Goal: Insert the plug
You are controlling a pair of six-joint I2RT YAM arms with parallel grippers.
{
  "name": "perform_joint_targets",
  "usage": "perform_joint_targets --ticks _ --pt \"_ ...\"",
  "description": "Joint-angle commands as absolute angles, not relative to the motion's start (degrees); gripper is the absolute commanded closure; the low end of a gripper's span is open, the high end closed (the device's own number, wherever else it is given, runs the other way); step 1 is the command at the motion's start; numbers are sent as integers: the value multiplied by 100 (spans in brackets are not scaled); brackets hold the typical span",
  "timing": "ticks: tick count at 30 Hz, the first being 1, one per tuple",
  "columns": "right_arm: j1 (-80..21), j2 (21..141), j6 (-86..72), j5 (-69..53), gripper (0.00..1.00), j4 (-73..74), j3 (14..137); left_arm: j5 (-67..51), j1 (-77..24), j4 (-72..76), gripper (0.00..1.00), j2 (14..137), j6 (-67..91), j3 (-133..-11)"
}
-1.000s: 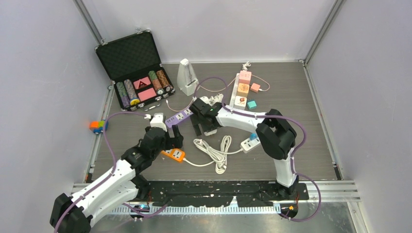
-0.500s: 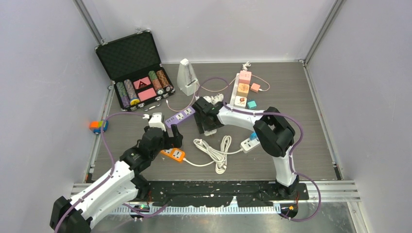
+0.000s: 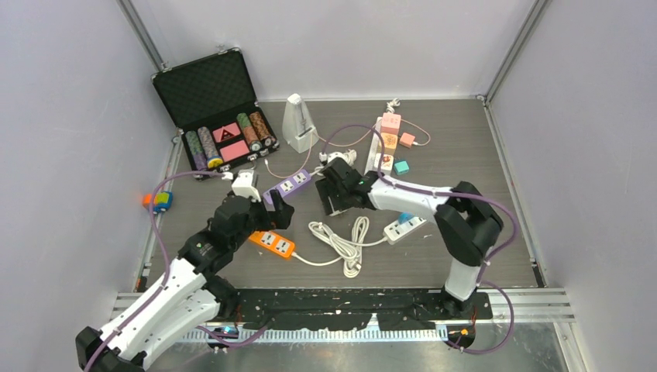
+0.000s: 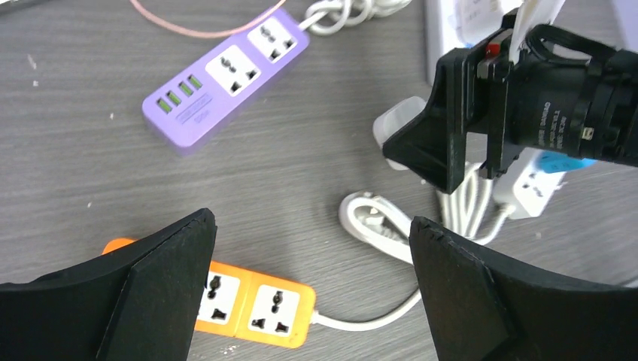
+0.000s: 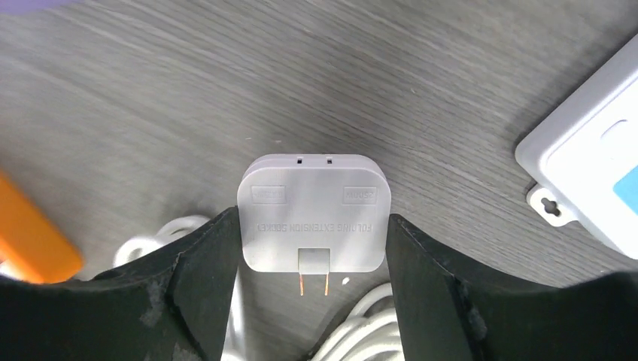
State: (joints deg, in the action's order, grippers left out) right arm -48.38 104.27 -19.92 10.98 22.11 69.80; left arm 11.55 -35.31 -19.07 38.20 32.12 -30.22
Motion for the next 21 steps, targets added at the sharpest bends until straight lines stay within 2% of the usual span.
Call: perform_joint_targets --ticks 1,8,21 --pt "-5001 9337 -1467 600 38 861 6581 726 -3483 -2194 0 3605 2960 -3642" --pt "-5536 8271 -815 131 38 137 6106 -115 -3470 -2659 1 3670 2790 -4359" --pt "-6470 7091 -62 -343 37 -416 5669 -1468 -3347 -3195 23 3948 2988 -5060"
